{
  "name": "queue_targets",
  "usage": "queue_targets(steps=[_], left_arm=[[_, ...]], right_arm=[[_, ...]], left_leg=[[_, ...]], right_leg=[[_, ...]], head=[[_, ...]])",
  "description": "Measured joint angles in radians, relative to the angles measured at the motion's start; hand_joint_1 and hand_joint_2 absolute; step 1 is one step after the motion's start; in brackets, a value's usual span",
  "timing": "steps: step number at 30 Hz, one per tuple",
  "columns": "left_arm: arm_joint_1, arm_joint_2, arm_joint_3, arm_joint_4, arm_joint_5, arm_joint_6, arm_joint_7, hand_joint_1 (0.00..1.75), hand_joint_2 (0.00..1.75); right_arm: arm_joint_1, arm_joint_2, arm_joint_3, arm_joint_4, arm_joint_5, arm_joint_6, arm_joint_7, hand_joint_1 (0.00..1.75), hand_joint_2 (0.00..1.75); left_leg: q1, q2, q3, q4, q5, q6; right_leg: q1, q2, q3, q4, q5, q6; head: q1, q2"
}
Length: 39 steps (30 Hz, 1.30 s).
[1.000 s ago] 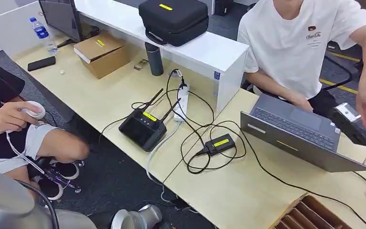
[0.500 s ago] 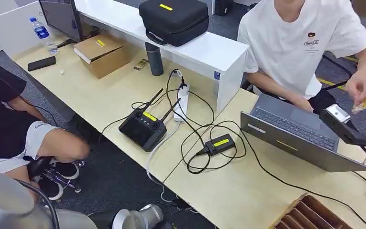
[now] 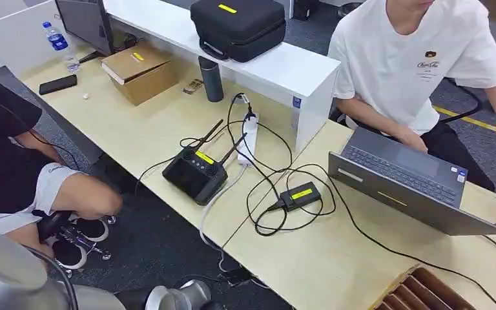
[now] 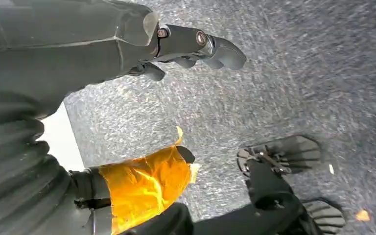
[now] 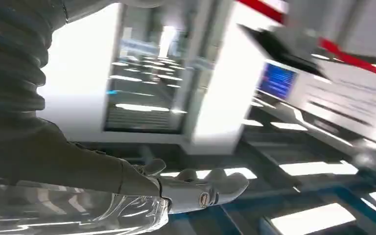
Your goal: Pass the card to the sensor for recognition and then transmit it.
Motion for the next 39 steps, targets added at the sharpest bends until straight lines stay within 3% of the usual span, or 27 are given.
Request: queue_targets(steps=[7,12,16,20,24,27,33,39], left_arm=[[0.023,0.010,0.026,0.000,0.016,0.003,-0.002,0.00,1.75],[0.032,0.013,0.042,0.000,0.027,0.006,-0.005,0.00,1.75],[0.038,0.013,0.055,0.000,0.035,0.006,-0.010,0.00,1.75],[0.041,0.013,0.069,0.000,0.039,0.008,-0.010,0.00,1.75],[0.046,0.013,0.082,0.000,0.047,0.008,-0.012,0.00,1.75],[0.048,0.011,0.082,0.000,0.072,0.009,-0.013,0.00,1.75],[0.052,0.008,0.082,0.000,0.079,0.017,-0.012,0.00,1.75],[0.056,0.006,0.088,0.000,0.087,0.021,-0.008,0.00,1.75]], right_arm=[[0.042,-0.262,-0.013,0.042,-0.008,0.017,0.034,0.00,1.75],[0.119,-0.421,-0.037,0.060,-0.028,0.020,0.053,0.00,1.75],[0.213,-0.507,-0.069,0.067,-0.065,-0.003,0.065,0.00,1.75],[0.391,-0.545,-0.146,0.073,-0.166,-0.052,0.091,0.00,1.75],[0.591,-0.527,-0.234,0.079,-0.248,-0.092,0.115,0.00,1.75],[0.711,-0.479,-0.288,0.086,-0.300,-0.102,0.125,0.00,1.75],[0.898,-0.337,-0.411,0.099,-0.399,-0.166,0.104,0.00,1.75],[1.002,-0.190,-0.516,0.106,-0.468,-0.213,0.056,0.00,1.75]], left_leg=[[0.000,-0.003,-0.001,0.001,-0.002,0.003],[-0.001,-0.004,-0.002,-0.001,-0.005,0.007],[0.000,-0.003,0.000,-0.001,-0.007,0.008],[0.001,-0.005,0.003,-0.001,-0.008,0.008],[0.001,-0.008,0.000,-0.002,-0.008,0.008],[0.002,-0.007,0.003,-0.002,-0.008,0.007],[0.004,-0.007,0.003,-0.003,-0.008,0.007],[0.006,-0.005,0.005,-0.003,-0.009,0.006]], right_leg=[[-0.001,-0.003,0.000,-0.001,-0.002,0.003],[-0.001,-0.004,0.002,-0.002,-0.003,0.004],[0.000,-0.004,0.004,-0.002,-0.005,0.005],[0.002,-0.006,0.008,-0.003,-0.007,0.006],[0.002,-0.009,0.008,-0.002,-0.008,0.006],[0.002,-0.008,0.008,-0.003,-0.009,0.005],[0.004,-0.009,0.007,-0.003,-0.010,0.004],[0.006,-0.006,0.007,-0.002,-0.011,0.002]], head=[[0.000,0.000],[0.001,0.000],[0.003,0.000],[0.004,0.000],[0.004,0.000],[0.004,0.000],[0.005,0.000],[0.003,0.000]])
